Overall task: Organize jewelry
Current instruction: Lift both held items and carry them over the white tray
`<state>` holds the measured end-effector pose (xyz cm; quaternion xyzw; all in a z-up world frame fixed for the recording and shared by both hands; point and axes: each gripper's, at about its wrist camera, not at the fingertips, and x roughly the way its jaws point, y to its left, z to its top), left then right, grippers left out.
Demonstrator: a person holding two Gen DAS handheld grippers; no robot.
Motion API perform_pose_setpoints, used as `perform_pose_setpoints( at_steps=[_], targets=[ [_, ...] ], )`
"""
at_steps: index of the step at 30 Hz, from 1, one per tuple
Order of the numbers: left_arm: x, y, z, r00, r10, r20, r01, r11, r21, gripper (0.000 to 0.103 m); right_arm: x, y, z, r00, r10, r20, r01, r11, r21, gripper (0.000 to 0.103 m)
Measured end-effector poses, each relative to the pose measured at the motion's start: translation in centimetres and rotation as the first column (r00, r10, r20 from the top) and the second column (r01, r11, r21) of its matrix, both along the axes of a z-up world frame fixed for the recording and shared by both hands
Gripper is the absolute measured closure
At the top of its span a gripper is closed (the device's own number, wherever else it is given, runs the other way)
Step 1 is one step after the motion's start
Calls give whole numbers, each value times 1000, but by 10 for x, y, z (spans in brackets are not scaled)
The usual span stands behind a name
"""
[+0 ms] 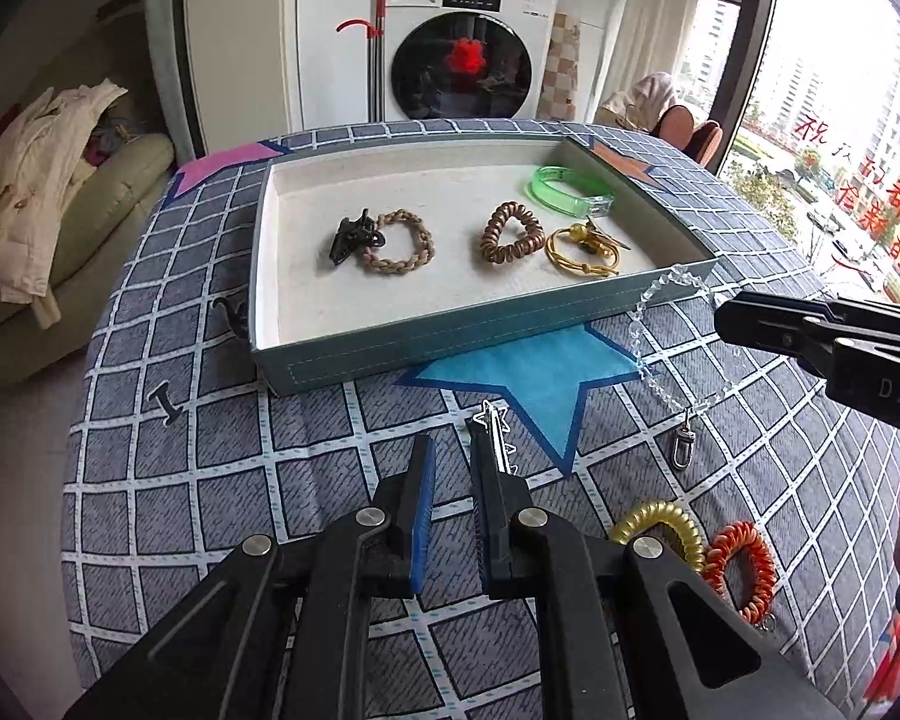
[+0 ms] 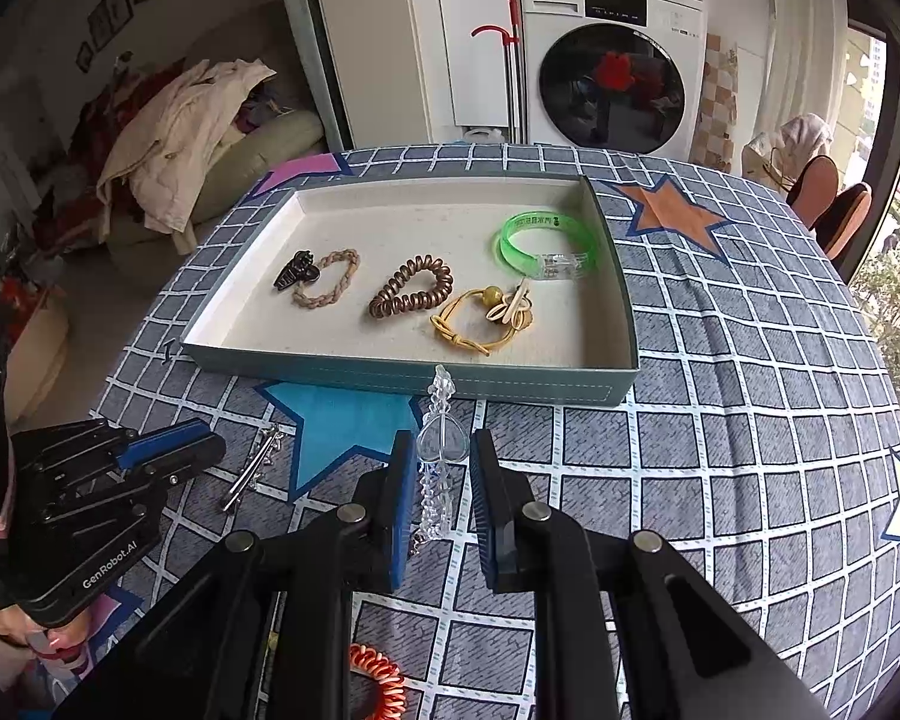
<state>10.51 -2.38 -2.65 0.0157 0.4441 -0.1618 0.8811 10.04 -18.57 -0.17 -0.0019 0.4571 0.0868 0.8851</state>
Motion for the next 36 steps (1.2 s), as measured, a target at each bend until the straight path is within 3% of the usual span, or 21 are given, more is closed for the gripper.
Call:
perform_pose_setpoints(
  at_steps=[4,5,6,7,9,16,18,20,22,23,24,28,36],
  targets=[
    [0,0,-4,1000,8,-11,-8,1000,10,70,-2,-4,-4,1000,-8,-11,8,1000,14,84],
    [0,-1,-5,1000,11,-12,-10,1000,22,51,-3,-6,-4,1000,-10,-14,11,1000,19,84],
    [0,-1,-5,1000,16,-14,-16,999,28,2,-3,-7,-4,1000,-12,-15,13,1000,23,83],
    [-2,0,-5,999,32,-8,-32,999,31,0,-3,-8,-5,1000,-13,-15,14,1000,24,83],
    [-5,-1,-1,999,39,23,-39,999,31,0,-4,-9,-4,1000,-14,-14,14,1000,25,83],
    [3,-18,-11,1000,20,-15,-19,995,93,0,-6,-13,-5,1000,-17,-17,17,999,35,83],
    [6,-24,-20,998,8,-66,0,993,117,11,-7,-13,-5,1000,-15,-17,16,999,37,83],
    [3,-26,-20,998,-3,-58,10,994,110,18,-10,-14,-5,1000,-14,-15,14,999,40,83],
    [0,-29,-18,998,-29,-49,34,994,105,38,-11,-15,-4,1000,-12,-14,12,999,43,83],
    [-1,-30,-18,998,-43,-46,48,994,103,59,-11,-15,-3,1000,-11,-13,12,999,44,83],
    [-1,-31,-18,997,-53,-47,57,993,101,66,-12,-15,-3,1000,-11,-12,12,999,45,84],
    [-2,-26,-14,997,-60,-58,61,998,22,66,-14,-16,2,1000,-10,-4,10,998,55,83],
    [-2,-16,13,999,-36,0,36,999,-34,66,-8,-11,22,999,8,31,-10,998,63,83]
  ],
)
